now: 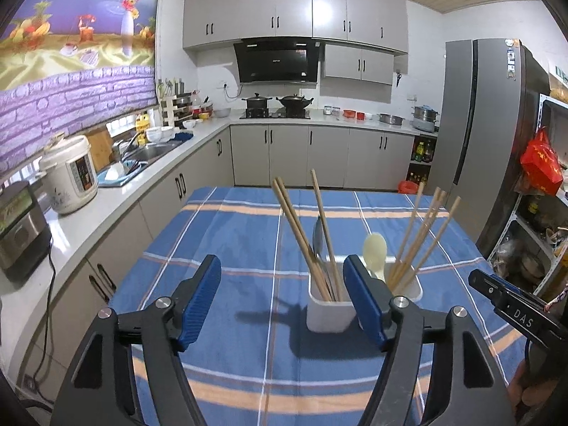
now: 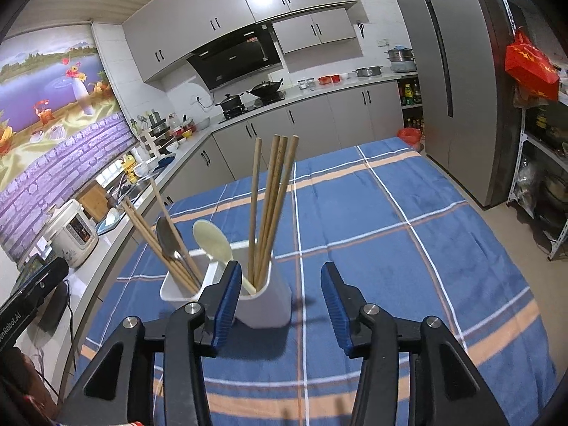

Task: Organize utensils

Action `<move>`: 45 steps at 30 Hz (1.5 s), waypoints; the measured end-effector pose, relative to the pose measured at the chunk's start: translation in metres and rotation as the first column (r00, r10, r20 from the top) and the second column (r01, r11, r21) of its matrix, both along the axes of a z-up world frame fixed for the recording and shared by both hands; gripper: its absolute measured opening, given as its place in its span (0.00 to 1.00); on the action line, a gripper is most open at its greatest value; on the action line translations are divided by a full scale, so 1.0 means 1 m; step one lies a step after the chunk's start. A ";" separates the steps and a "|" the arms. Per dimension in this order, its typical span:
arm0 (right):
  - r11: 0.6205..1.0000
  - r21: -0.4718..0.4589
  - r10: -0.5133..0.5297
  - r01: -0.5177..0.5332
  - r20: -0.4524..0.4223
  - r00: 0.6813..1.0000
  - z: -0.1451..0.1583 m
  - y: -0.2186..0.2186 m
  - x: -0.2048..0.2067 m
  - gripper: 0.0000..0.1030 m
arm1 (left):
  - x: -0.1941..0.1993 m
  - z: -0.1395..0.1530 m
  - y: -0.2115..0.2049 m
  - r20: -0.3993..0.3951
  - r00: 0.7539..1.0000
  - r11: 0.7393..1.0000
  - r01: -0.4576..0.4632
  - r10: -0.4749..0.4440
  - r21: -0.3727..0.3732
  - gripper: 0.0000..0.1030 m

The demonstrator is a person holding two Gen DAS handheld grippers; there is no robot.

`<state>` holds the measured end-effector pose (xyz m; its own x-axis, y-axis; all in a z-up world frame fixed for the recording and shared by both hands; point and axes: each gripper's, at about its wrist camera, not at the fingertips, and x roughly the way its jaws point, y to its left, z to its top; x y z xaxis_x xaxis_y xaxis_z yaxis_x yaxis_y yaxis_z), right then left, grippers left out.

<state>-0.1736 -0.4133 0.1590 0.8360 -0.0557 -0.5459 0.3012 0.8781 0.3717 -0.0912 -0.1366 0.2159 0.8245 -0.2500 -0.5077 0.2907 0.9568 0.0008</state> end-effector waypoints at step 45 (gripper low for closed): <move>0.997 -0.072 0.033 -0.034 -0.015 0.999 0.009 0.052 -0.087 0.60 | -0.094 -0.011 0.017 -0.026 0.999 0.999 -0.023 0.024 0.047 0.86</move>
<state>-0.2610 -0.3609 0.1680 0.8302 -0.0675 -0.5533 0.2757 0.9124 0.3024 -0.1850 -0.1192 0.2052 0.8162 -0.2061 -0.5397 0.2683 0.9626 0.0382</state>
